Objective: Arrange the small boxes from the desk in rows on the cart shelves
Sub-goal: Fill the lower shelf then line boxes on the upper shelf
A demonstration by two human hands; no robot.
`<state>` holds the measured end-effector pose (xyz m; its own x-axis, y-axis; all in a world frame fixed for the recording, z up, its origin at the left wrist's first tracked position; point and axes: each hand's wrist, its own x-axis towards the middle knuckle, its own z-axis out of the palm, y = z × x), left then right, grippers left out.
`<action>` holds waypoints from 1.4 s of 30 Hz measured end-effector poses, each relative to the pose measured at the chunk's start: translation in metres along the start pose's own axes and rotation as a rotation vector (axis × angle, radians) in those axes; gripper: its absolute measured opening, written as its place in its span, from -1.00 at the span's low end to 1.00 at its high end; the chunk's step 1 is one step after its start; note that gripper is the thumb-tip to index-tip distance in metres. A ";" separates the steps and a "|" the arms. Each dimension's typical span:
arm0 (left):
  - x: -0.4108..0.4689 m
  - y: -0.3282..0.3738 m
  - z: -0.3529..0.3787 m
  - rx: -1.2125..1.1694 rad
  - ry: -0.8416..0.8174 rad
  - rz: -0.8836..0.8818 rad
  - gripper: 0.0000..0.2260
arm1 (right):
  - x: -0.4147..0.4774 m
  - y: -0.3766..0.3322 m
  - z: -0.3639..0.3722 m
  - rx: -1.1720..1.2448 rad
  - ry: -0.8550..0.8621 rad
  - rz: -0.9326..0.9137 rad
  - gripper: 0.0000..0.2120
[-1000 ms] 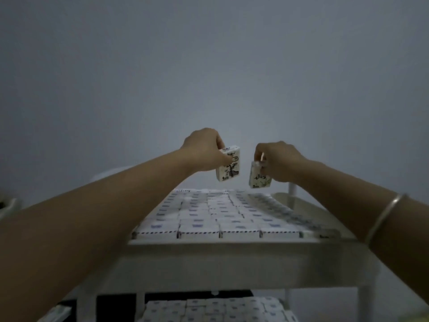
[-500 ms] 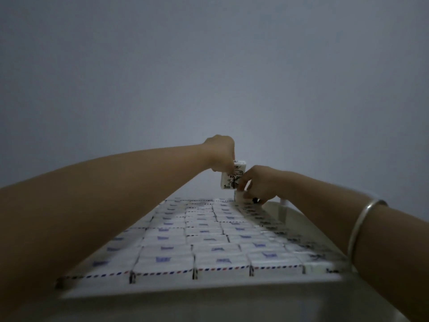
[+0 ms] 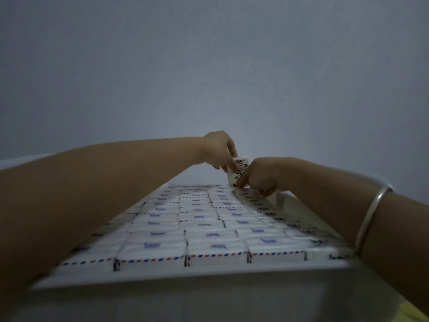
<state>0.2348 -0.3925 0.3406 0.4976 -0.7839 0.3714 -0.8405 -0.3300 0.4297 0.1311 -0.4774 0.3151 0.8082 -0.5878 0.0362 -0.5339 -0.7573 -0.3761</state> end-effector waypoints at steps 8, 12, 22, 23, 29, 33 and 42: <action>-0.003 0.001 0.005 -0.015 -0.079 0.008 -0.85 | -0.002 0.001 -0.005 0.048 0.153 0.027 -0.48; -0.005 0.000 0.011 0.004 -0.106 0.006 -0.83 | -0.008 0.003 -0.004 -0.036 0.145 -0.037 -0.41; -0.023 0.002 -0.015 0.130 -0.106 -0.143 -0.76 | -0.027 0.008 -0.006 -0.188 -0.052 -0.066 -0.48; -0.027 0.002 -0.018 0.151 -0.116 -0.158 -0.77 | -0.029 0.009 -0.005 -0.200 -0.062 -0.066 -0.47; -0.072 0.024 -0.030 0.208 -0.079 -0.125 -0.79 | -0.048 -0.007 -0.016 -0.230 0.132 -0.187 -0.53; -0.131 0.033 -0.045 0.200 0.078 -0.066 -0.83 | -0.101 -0.038 -0.016 -0.164 0.354 -0.444 -0.89; -0.355 -0.054 -0.019 0.503 1.129 0.293 -0.84 | -0.216 -0.103 0.101 0.135 0.753 -1.016 -0.73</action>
<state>0.1077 -0.0860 0.2007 -0.0229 -0.0605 0.9979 -0.8144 -0.5777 -0.0537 0.0369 -0.2441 0.2520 0.4725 0.1891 0.8608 0.3060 -0.9511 0.0409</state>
